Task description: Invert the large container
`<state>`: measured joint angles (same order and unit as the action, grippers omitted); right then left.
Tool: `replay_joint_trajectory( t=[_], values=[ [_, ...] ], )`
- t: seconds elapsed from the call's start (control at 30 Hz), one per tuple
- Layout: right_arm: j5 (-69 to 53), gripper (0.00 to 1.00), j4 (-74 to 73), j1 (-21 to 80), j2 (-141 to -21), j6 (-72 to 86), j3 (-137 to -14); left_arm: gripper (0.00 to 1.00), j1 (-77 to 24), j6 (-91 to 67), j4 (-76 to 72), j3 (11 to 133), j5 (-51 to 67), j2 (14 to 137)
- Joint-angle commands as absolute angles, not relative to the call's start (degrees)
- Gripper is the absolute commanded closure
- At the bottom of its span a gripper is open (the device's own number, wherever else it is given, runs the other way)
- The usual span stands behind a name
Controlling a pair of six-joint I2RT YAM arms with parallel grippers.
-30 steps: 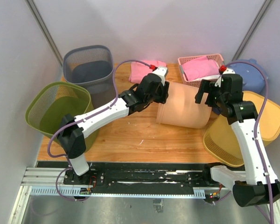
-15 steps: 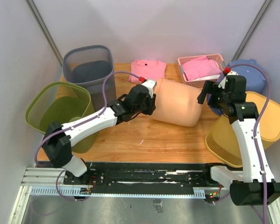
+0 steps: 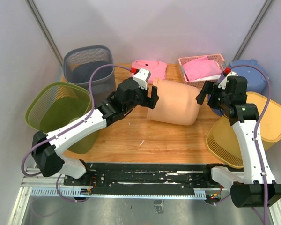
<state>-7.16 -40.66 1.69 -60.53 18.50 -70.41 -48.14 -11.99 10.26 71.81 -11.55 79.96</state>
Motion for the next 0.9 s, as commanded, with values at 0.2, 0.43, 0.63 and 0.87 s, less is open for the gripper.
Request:
replay_joint_trajectory(
  t=[0.2, 0.43, 0.63, 0.87],
  values=[
    [-9.85, 0.0, -39.1, 0.79, -59.65, 19.65, -69.37, 0.13, -45.18, -11.03, 1.82, 79.29, -12.74, 91.05],
    [-9.47, 0.01, -39.11, 0.78, -59.84, 19.79, -68.17, 0.26, -43.95, -13.27, 5.06, 81.12, -8.19, 94.1],
    [-10.67, 0.01, -38.33, 0.63, -61.69, 20.52, -67.34, 0.45, -43.86, -13.96, 5.01, 78.73, -7.71, 93.96],
    [-11.34, 0.01, -37.07, 0.45, -63.09, 20.66, -66.5, 0.67, -43.77, -14.43, 3.74, 73.89, -6.35, 90.97]
  ],
)
